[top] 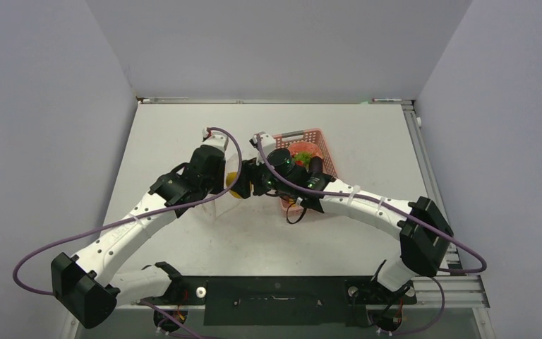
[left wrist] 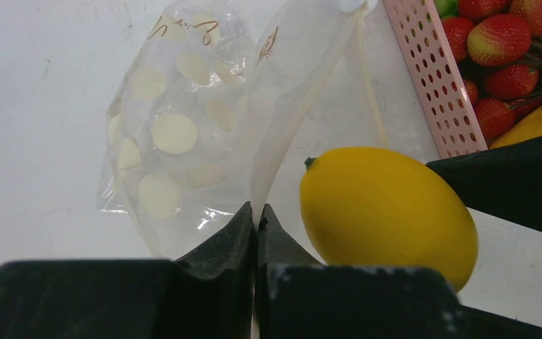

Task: Place the food in the zip-top bag and seal the zipper
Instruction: Place the fake fruit in the zipper food storage bag, then pick up the fake vegetable from the bin.

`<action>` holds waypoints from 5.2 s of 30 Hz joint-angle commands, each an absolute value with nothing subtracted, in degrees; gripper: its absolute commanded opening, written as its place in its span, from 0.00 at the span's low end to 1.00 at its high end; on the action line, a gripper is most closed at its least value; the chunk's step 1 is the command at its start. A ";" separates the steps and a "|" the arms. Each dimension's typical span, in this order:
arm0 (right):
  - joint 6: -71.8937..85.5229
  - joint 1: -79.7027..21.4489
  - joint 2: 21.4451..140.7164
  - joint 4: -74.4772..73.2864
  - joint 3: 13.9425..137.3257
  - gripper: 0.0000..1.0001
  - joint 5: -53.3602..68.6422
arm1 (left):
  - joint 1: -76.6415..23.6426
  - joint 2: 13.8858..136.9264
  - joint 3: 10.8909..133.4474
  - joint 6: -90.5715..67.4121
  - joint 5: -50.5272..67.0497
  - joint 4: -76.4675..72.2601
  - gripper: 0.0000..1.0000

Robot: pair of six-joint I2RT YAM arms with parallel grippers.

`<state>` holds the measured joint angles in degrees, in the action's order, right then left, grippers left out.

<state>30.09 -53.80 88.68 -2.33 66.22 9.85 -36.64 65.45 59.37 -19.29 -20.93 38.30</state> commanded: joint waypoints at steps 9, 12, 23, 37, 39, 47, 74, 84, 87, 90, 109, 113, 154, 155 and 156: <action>31.38 -55.23 93.50 0.72 71.68 0.45 6.14 | -36.23 62.28 59.07 -19.16 -18.85 34.19 0.00; 31.19 -55.53 94.01 0.21 72.21 0.55 5.79 | -36.21 62.27 59.14 -19.16 -18.90 34.18 0.00; 30.40 -56.03 92.93 -1.23 73.04 0.84 4.85 | -35.95 62.40 59.14 -19.25 -18.63 34.16 0.00; 28.26 -56.00 87.22 -4.63 70.40 0.84 1.30 | -35.77 62.36 59.08 -19.42 -19.05 34.24 0.00; 27.97 -56.04 86.06 -4.82 69.49 0.84 0.90 | -35.77 62.40 59.03 -19.42 -19.14 34.27 0.00; 26.34 -55.95 80.27 -7.91 66.48 0.85 -4.84 | -35.77 62.77 59.03 -19.42 -19.34 34.29 0.00; 31.50 -53.43 69.52 -30.51 58.52 0.93 -25.69 | -35.77 63.91 59.16 -19.16 -18.99 34.59 0.00; 39.10 -48.89 71.68 -28.08 53.77 0.94 -23.25 | -35.80 64.28 59.29 -19.07 -18.46 34.88 0.00; 40.71 -47.64 72.91 -26.76 52.74 0.93 -22.35 | -35.86 64.12 59.31 -19.07 -18.52 34.72 0.00; 41.68 -46.47 73.95 -24.74 51.69 0.92 -20.46 | -35.78 64.14 59.22 -19.07 -18.54 34.72 0.00; 43.78 -43.35 82.24 -18.91 49.93 0.93 -15.88 | -35.81 64.29 59.29 -18.90 -18.19 34.82 0.00; 43.81 -43.24 83.14 -18.27 49.61 0.94 -15.12 | -35.85 64.25 59.35 -18.90 -18.15 34.84 0.00; 36.26 -45.60 67.01 -23.30 56.18 0.27 -19.24 | -35.86 64.34 59.30 -18.92 -18.24 34.94 0.00; 36.23 -46.15 67.26 -22.92 56.75 0.27 -19.13 | -35.86 64.38 59.27 -18.98 -18.28 34.95 0.00; 36.17 -46.70 67.55 -22.49 57.23 0.26 -19.08 | -35.86 64.35 59.31 -18.96 -18.28 34.98 0.00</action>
